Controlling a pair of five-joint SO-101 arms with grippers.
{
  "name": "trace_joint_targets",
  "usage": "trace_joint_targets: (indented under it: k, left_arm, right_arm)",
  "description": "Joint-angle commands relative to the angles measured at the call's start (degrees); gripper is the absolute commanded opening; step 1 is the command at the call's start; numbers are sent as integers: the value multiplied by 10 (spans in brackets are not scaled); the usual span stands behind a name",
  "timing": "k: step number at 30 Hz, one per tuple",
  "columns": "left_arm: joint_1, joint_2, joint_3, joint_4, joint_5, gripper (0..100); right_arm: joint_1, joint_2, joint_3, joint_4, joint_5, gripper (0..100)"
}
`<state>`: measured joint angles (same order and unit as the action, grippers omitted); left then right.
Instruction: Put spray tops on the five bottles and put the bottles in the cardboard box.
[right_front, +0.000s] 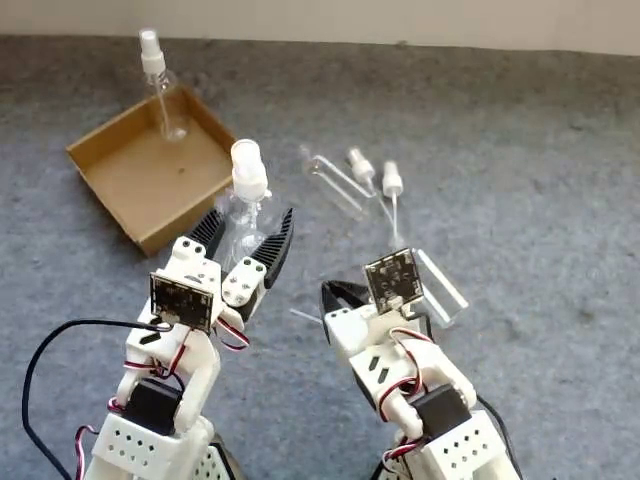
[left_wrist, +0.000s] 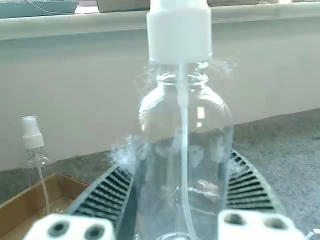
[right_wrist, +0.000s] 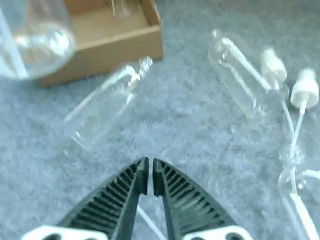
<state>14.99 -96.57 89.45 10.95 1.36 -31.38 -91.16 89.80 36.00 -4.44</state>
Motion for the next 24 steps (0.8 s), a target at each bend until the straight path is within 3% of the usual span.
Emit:
trace_joint_targets:
  k: [1,10,17,24]
  left_arm:
    - [-2,0,-40,-20,8,59]
    - [-2,16,-147,59,7,59]
    - [-2,181,-223,55,7,59]
    - [50,320,-240,-85,7,59]
  right_arm:
    - [-3,-7,2,-65,-8,14]
    - [-43,-7,106,-223,-4,12]
    - [-45,-7,131,-268,-4,12]
    - [-47,-7,134,-287,-7,12]
